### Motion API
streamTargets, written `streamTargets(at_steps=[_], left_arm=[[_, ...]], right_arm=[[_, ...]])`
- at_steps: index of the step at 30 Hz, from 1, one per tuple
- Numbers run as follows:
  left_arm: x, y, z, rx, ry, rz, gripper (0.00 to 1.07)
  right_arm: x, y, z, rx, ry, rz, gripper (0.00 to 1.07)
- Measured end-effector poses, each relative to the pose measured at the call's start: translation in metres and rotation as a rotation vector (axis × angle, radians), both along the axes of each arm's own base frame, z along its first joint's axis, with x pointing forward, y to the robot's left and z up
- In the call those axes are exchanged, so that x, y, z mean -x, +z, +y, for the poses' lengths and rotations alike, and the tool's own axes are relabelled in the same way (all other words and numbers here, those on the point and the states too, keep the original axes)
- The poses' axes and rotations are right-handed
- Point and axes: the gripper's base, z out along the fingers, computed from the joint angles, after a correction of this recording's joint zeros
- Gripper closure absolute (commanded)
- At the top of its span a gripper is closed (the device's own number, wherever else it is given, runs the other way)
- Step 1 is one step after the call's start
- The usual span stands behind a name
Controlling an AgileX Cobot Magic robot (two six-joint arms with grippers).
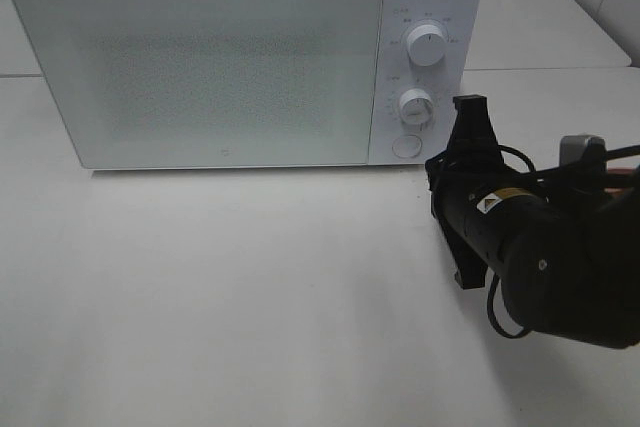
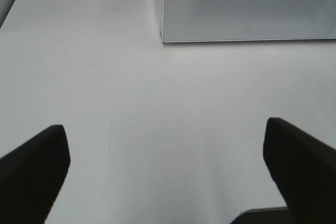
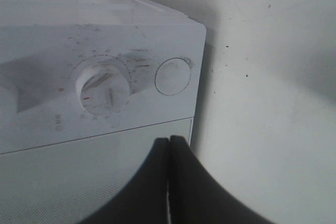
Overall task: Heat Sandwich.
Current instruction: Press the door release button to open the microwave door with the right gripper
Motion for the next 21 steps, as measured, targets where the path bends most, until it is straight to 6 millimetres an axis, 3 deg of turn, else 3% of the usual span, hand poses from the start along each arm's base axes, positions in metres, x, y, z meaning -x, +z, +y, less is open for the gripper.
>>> streamTargets(at_steps=[21], left_arm=[[0.000,0.000,0.000,0.000,0.000,0.000,0.11]], right_arm=[[-0.072,-0.028,-0.001,-0.031,-0.036,0.037,1.06]])
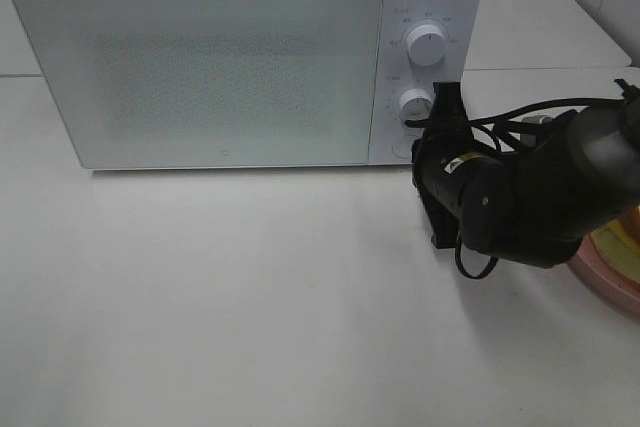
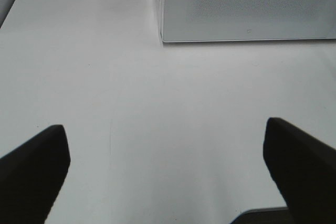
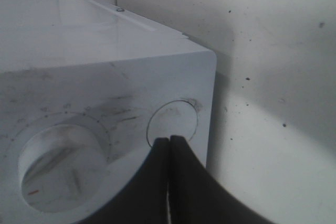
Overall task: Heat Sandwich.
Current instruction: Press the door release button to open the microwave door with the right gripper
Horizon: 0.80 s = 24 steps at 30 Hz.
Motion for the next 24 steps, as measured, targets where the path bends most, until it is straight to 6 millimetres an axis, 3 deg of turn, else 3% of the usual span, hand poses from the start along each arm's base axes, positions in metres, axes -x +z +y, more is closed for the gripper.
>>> streamTargets(at_steps=[13,24], left_arm=[[0.000,0.000,0.000,0.000,0.000,0.000,0.11],[0.000,0.000,0.000,0.000,0.000,0.000,0.11]], right_arm=[[-0.028,-0.015,0.009,-0.015,-0.007,0.019,1.05],[-0.032,-0.023,0.009,-0.012,-0.032,0.023,1.05]])
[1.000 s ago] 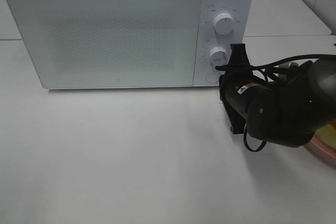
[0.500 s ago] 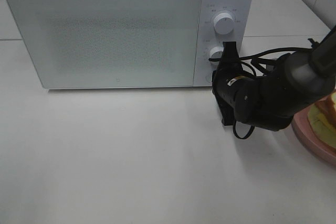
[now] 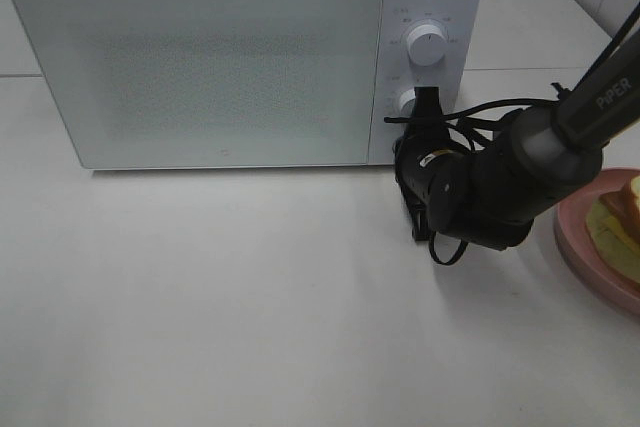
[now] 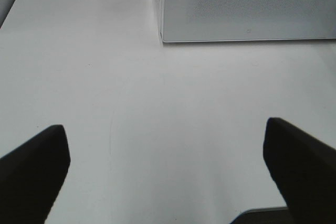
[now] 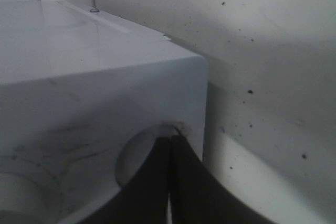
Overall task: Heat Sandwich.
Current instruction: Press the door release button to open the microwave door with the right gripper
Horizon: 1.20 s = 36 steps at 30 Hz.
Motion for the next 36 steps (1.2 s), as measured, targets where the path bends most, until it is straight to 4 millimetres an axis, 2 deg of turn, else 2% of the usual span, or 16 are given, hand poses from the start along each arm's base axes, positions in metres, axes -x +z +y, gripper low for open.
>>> streamTargets(at_steps=[22,36], left_arm=[[0.000,0.000,0.000,0.000,0.000,0.000,0.11],[0.000,0.000,0.000,0.000,0.000,0.000,0.11]], right_arm=[[0.001,0.010,-0.001,0.007,-0.017,-0.075,1.04],[-0.011,0.000,0.005,0.008,-0.048,-0.087,1.04]])
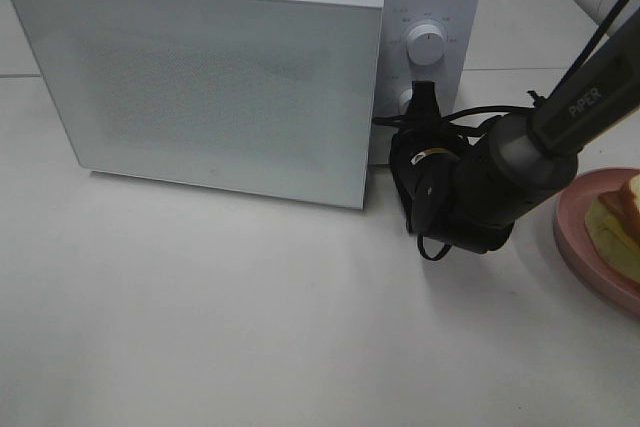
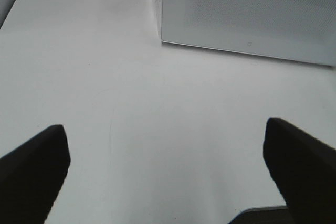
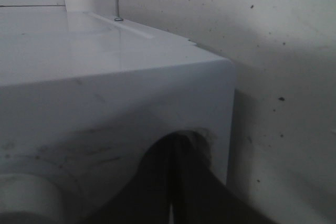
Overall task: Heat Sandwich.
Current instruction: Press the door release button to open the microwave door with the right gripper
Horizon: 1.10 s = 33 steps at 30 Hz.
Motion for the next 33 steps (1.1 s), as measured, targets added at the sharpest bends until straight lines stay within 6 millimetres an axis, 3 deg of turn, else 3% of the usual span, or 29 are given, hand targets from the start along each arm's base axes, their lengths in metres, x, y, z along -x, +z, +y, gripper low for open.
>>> streamTargets(at_steps=[33], left_arm=[[0.0000,0.0000,0.0000,0.000,0.000,0.000,0.11]], right_arm=[[-0.0015,-0.0008,0.0013,-0.002,0.030,0.062,1.01]])
